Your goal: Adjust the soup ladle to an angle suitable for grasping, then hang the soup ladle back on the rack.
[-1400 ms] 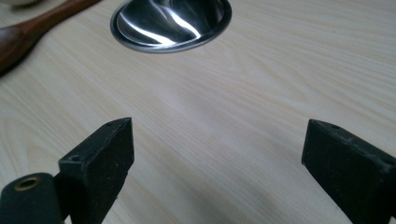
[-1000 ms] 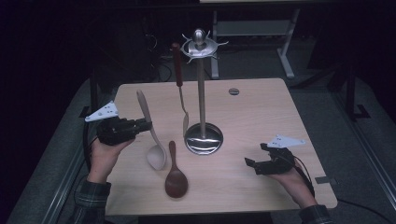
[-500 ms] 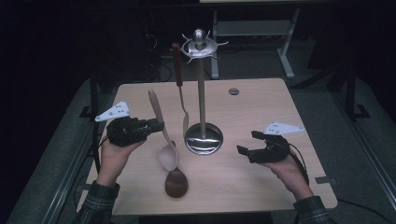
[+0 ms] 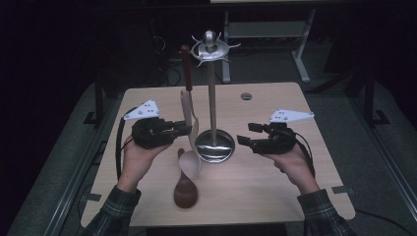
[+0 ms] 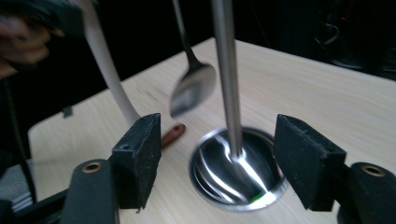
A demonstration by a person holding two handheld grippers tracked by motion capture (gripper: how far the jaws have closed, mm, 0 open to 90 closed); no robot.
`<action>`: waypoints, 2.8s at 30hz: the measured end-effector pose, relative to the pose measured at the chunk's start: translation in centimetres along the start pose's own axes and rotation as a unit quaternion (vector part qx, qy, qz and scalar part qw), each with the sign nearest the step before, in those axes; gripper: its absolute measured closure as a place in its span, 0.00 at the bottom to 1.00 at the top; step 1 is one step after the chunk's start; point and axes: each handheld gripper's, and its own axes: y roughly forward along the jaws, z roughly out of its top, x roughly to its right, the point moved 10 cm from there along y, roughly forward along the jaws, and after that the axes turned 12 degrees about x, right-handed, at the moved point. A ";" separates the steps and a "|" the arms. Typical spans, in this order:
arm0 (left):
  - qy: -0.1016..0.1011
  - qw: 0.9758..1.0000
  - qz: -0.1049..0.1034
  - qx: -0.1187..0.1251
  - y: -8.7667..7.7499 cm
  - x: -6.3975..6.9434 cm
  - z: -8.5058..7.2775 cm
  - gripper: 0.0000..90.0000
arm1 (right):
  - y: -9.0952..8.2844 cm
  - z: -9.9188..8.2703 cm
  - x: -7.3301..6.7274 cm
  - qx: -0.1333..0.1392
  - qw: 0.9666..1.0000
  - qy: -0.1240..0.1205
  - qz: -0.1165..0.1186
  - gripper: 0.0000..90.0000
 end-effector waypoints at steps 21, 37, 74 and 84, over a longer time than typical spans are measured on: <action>0.004 1.000 -0.007 -0.018 2.7 1.5 -1.6 0.84 | 3.0 6.0 -5.5 0.067 0.993 -0.023 0.091 0.50; 0.018 0.999 -0.011 -0.026 3.7 2.9 -2.1 0.84 | 4.7 4.4 -6.8 0.047 0.994 -0.020 0.099 0.67; -0.018 0.992 0.032 -0.123 -4.2 -1.5 -10.8 0.37 | 5.3 5.2 -7.0 0.043 0.991 -0.063 0.107 0.81; -0.019 0.986 0.061 -0.152 -7.4 -2.8 -15.8 0.30 | 5.9 7.9 -7.9 0.059 0.987 -0.083 0.124 0.82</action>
